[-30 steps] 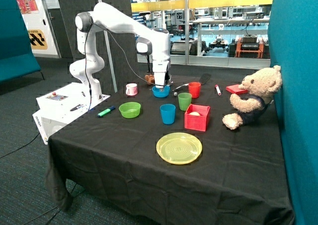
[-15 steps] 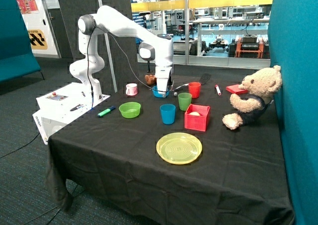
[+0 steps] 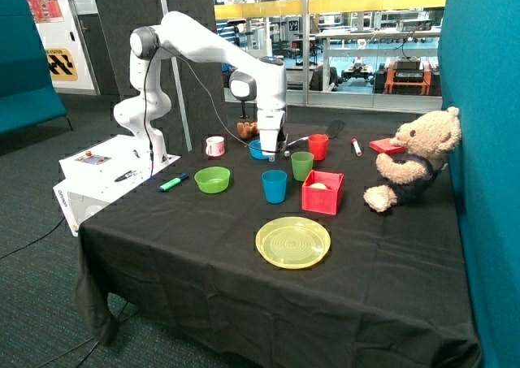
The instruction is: Match the cups with the appropriate bowls
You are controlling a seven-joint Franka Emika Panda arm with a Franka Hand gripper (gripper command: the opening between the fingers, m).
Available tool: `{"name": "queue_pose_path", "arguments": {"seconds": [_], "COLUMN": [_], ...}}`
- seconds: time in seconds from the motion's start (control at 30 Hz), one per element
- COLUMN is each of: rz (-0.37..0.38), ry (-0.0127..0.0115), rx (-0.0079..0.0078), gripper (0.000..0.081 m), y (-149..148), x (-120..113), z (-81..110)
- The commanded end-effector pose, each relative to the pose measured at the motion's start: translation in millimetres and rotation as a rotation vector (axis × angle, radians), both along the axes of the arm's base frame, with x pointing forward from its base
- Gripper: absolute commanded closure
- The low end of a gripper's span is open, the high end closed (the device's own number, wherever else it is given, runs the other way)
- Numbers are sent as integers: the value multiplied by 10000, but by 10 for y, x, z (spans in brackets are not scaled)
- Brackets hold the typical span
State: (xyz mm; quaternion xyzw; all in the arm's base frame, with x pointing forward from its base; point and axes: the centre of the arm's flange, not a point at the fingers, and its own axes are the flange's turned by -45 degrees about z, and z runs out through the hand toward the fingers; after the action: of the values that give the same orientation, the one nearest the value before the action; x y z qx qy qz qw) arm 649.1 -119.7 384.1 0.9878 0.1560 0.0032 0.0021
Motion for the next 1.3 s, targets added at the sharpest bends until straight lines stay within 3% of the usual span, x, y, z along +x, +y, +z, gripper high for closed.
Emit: {"name": "queue_pose_path", "arguments": {"seconds": [0.0, 0.43, 0.83, 1.27], "rz": [-116, -362, -291, -303], "ry": [69, 69, 69, 69], "rx": [32, 33, 33, 33], "gripper": [442, 440, 445, 446], "y": [-121, -386, -416, -465], "x": [86, 34, -103, -89], "z": [105, 139, -49, -211]}}
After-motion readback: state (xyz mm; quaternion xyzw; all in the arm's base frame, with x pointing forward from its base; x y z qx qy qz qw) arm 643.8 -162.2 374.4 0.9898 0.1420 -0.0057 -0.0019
